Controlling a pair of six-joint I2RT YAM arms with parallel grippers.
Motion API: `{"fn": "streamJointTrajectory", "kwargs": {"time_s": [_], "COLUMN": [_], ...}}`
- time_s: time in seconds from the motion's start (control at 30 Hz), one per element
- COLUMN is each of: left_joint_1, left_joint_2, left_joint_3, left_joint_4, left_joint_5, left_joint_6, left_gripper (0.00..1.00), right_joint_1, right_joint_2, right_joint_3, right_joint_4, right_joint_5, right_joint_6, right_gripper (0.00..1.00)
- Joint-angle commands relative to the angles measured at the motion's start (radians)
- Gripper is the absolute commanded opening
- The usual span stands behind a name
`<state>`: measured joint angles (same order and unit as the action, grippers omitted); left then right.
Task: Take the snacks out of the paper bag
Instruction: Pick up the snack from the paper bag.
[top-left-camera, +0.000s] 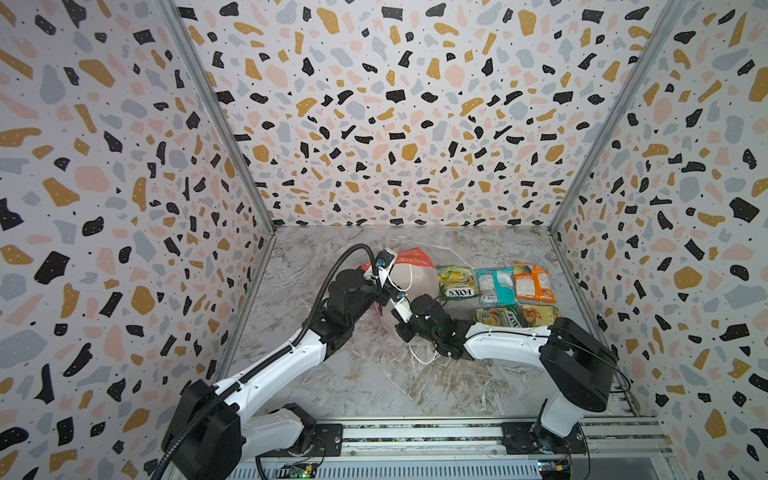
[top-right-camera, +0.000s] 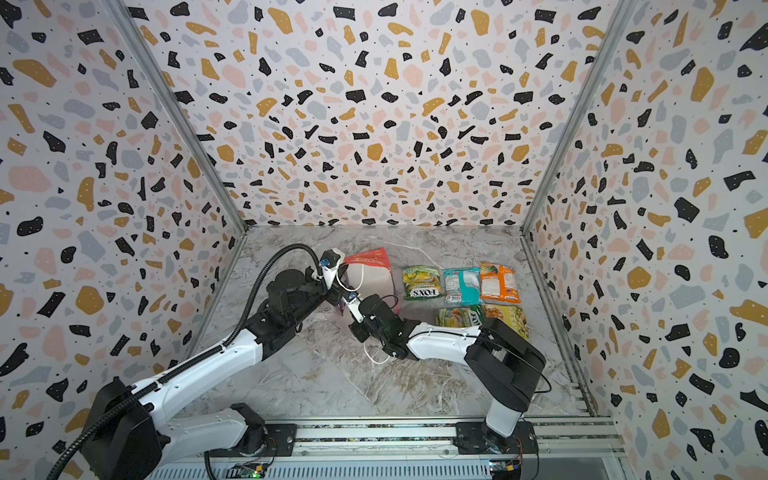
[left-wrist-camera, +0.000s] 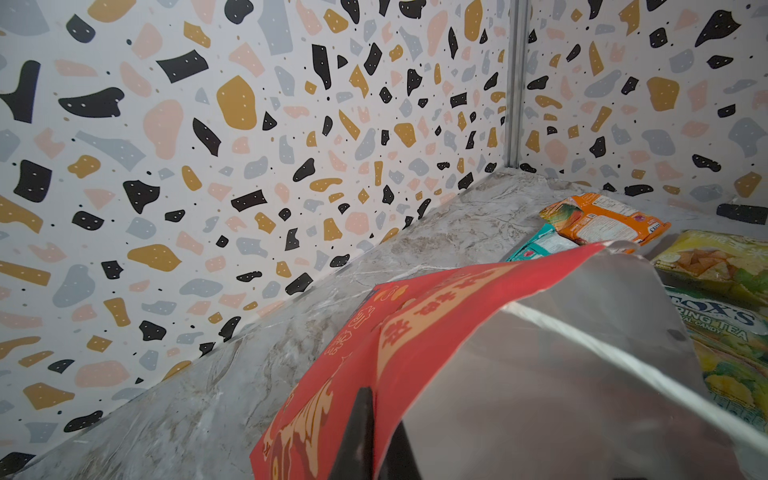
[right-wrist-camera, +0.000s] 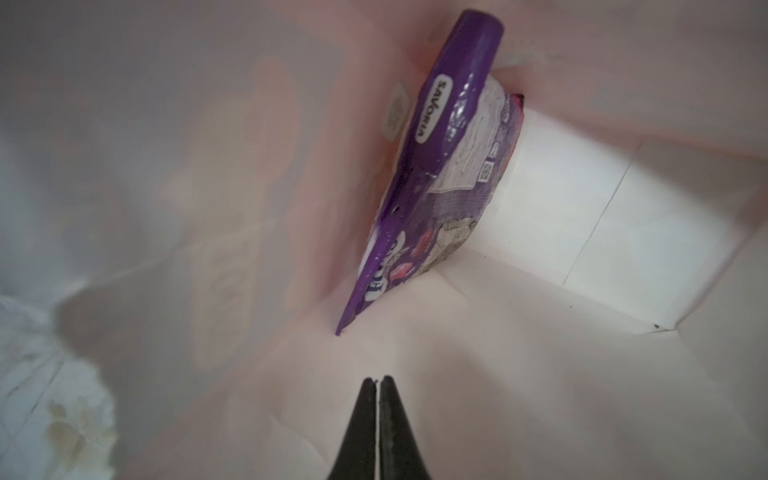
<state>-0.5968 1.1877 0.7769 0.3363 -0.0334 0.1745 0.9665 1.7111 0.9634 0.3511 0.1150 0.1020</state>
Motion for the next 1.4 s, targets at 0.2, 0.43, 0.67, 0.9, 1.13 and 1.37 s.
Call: {"fn": "streamJointTrajectory", "kwargs": {"time_s": [0.2,0.43,0.67,0.9,1.13,1.37], "left_joint_1": [-0.005,-0.005,-0.005,-0.005,-0.005,-0.005], "left_joint_2": [-0.005,0.002,0.003,0.013,0.02,0.02], "left_joint_3": [0.015,0.015,0.011,0.015,0.018,0.019], "left_joint_4": [0.064,0.066,0.07,0.07,0.065,0.062], "left_joint_5": [0.015,0.021,0.02,0.021,0.016,0.02], "left_joint_6": [-0.009,-0.013,-0.012,-0.01,-0.003,-0.004], "left_gripper": [0.0,0.0,0.0,0.0,0.0,0.0], "right_joint_1": [-0.058,-0.08,-0.078,-0.078,-0.076,-0.075], "right_joint_2": [0.053,0.072,0.075,0.078,0.122,0.178], "right_joint_3": [0.093,0.104,0.08,0.066,0.116,0.165], "right_joint_4": [-0.01,0.053,0.133,0.196,0.157,0.155], "right_joint_5": [-0.146,-0.263,-0.316,-0.27,-0.147,-0.124], "right_joint_6": [0.183,0.325,0.389,0.452,0.469,0.487], "right_gripper": [0.21,0.32,0.41,0.49,0.49,0.49]}}
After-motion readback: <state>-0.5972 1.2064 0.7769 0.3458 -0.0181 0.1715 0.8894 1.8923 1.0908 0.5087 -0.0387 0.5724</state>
